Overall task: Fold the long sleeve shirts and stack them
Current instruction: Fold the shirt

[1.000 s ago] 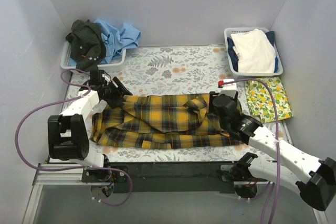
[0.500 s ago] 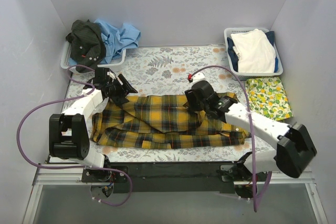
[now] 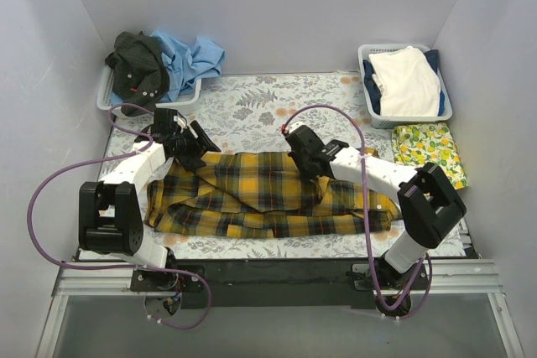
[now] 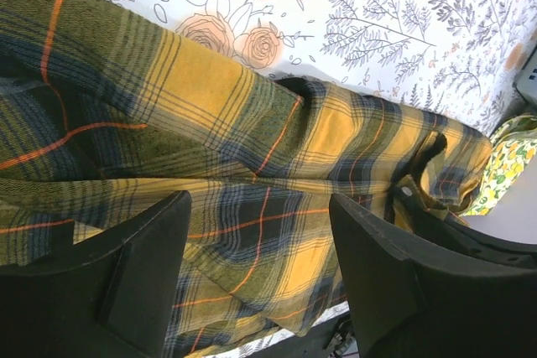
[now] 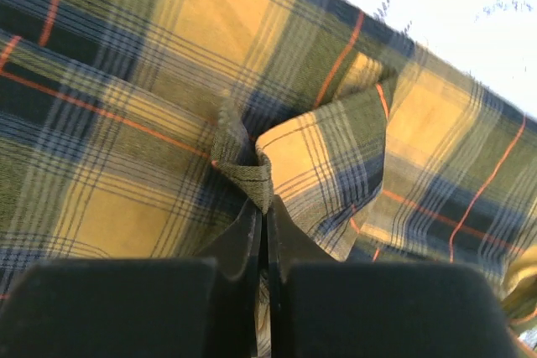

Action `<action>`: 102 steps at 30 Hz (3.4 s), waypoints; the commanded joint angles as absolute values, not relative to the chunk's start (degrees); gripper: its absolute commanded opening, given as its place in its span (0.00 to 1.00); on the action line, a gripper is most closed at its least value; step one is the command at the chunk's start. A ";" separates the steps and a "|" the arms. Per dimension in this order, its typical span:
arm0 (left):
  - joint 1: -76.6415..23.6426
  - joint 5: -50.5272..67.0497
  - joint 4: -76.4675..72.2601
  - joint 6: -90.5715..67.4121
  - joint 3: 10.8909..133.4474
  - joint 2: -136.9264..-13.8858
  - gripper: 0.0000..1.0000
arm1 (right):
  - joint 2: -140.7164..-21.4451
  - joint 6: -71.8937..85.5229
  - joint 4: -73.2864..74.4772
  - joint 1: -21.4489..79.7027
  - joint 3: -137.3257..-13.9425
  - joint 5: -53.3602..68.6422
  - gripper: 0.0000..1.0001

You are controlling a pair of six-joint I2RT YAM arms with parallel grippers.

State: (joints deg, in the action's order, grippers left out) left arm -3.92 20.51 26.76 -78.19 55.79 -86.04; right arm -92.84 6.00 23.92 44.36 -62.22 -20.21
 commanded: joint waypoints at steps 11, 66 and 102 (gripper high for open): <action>-4.13 19.42 29.09 -75.24 58.45 -86.22 0.66 | -65.50 34.24 30.06 44.38 -42.57 -38.58 0.01; -4.13 18.37 30.50 -73.04 59.94 -88.07 0.66 | -77.51 31.55 24.52 24.52 -48.96 -23.30 0.74; -4.13 15.47 31.55 -73.56 62.40 -86.31 0.66 | -76.19 24.88 17.49 23.99 -52.38 -27.86 0.01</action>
